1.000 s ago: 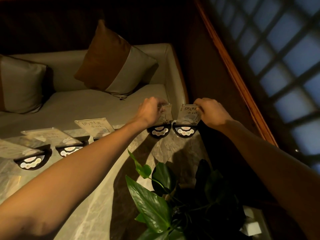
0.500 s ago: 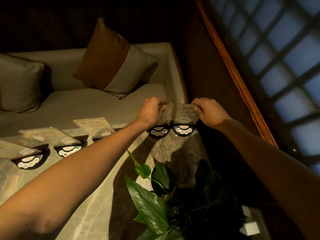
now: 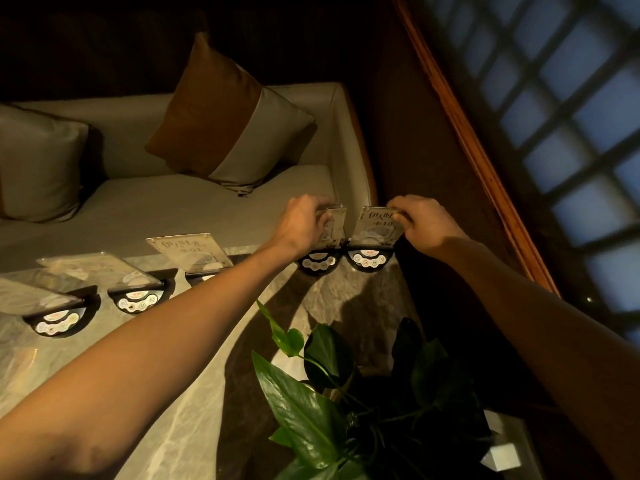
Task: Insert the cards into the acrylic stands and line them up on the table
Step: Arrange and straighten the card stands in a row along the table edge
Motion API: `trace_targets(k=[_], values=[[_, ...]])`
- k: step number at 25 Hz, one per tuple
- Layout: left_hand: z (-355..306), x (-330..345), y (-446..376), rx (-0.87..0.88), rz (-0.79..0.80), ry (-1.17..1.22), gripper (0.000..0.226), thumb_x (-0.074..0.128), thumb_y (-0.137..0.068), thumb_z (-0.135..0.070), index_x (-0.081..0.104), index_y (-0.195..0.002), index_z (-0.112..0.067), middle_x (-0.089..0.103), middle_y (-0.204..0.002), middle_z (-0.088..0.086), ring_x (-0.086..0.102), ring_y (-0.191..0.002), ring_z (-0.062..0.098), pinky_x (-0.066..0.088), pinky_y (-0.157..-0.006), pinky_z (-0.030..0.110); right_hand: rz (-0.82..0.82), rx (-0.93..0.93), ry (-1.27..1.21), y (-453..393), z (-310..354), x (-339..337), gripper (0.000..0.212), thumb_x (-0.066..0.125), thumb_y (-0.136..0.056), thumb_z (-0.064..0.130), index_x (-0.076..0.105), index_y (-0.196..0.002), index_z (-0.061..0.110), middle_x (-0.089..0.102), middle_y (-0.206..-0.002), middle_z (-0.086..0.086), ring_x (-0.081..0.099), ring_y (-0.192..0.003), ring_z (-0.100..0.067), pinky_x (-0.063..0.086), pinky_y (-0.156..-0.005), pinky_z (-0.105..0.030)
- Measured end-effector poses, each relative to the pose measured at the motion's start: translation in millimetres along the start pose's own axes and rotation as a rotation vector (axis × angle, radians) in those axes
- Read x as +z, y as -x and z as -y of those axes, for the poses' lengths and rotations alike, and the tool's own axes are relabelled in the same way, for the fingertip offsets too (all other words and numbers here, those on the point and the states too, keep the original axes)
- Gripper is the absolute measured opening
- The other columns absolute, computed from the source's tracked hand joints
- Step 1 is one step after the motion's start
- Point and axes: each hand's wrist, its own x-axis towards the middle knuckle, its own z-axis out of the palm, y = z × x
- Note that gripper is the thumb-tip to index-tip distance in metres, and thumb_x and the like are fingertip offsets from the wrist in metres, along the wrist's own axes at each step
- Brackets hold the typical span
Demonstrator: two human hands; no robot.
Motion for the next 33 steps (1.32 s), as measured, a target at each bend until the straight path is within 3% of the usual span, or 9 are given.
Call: trace_targets(k=[6,12,17,22,25,28,33], values=[[0.7,3.0,2.5,0.016,0.010,-0.003,0.029,0.062,-0.094,-0.012,0.066,-0.122,-0.015,0.069,-0.122,0.002,0.061,-0.116,0.016,0.044,-0.094,0.025,-0.002,-0.012,-0.010,-0.8,-3.6,1.2,0.024,0.050,-0.104,0.015,0.061,-0.124,0.019,0.060,-0.116,-0.001,0.056,-0.105,-0.016,0.050,-0.087,-0.032],[3.3,3.6,-1.8,0.047,0.024,-0.042,0.029,0.061,-0.094,-0.013,0.066,-0.122,-0.017,0.070,-0.120,0.001,0.061,-0.114,0.017,0.044,-0.095,0.026,0.085,-0.016,-0.070,-4.5,-3.3,2.3,0.027,0.048,-0.104,0.013,0.060,-0.126,0.024,0.062,-0.121,0.002,0.057,-0.109,-0.015,0.046,-0.083,-0.024],[7.7,8.9,-2.8,0.052,0.043,-0.113,0.040,0.065,-0.089,-0.016,0.060,-0.128,-0.024,0.066,-0.125,0.000,0.057,-0.120,0.023,0.048,-0.100,0.048,0.097,-0.011,-0.098,-5.8,-2.9,5.8,0.031,0.049,-0.101,0.006,0.059,-0.125,0.024,0.063,-0.123,-0.001,0.059,-0.112,-0.018,0.049,-0.086,-0.030],[10.4,4.0,-2.4,0.083,0.045,-0.188,0.047,0.070,-0.084,-0.013,0.059,-0.128,-0.024,0.064,-0.124,0.001,0.056,-0.117,0.022,0.047,-0.098,0.048,0.122,0.035,-0.097,-9.5,-1.1,8.4,0.039,0.056,-0.099,0.008,0.053,-0.135,0.023,0.056,-0.131,-0.001,0.054,-0.118,-0.019,0.046,-0.088,-0.028],[12.7,-4.0,-1.9,0.075,0.050,-0.178,0.049,0.072,-0.082,-0.010,0.059,-0.128,-0.019,0.065,-0.123,0.004,0.058,-0.115,0.023,0.049,-0.097,0.047,0.120,0.064,-0.012,-8.5,-0.1,3.1,0.049,0.061,-0.097,0.012,0.048,-0.143,0.023,0.054,-0.136,-0.003,0.052,-0.123,-0.022,0.049,-0.099,-0.037],[14.0,-14.1,-2.7,0.058,0.044,-0.190,0.044,0.072,-0.082,-0.007,0.062,-0.124,-0.017,0.066,-0.121,0.006,0.059,-0.113,0.024,0.051,-0.095,0.045,0.113,0.042,0.068,-11.4,1.6,-1.5,0.056,0.065,-0.092,0.008,0.047,-0.144,0.021,0.055,-0.138,-0.005,0.054,-0.125,-0.025,0.052,-0.102,-0.045],[18.0,-16.2,-3.9,0.029,0.088,-0.159,0.027,0.063,-0.088,-0.007,0.069,-0.112,-0.019,0.072,-0.109,0.005,0.065,-0.104,0.023,0.056,-0.086,0.043,0.094,0.049,-0.014,-12.0,7.0,5.7,0.042,0.061,-0.092,-0.001,0.059,-0.130,0.018,0.066,-0.127,-0.006,0.064,-0.117,-0.024,0.059,-0.091,-0.035]])
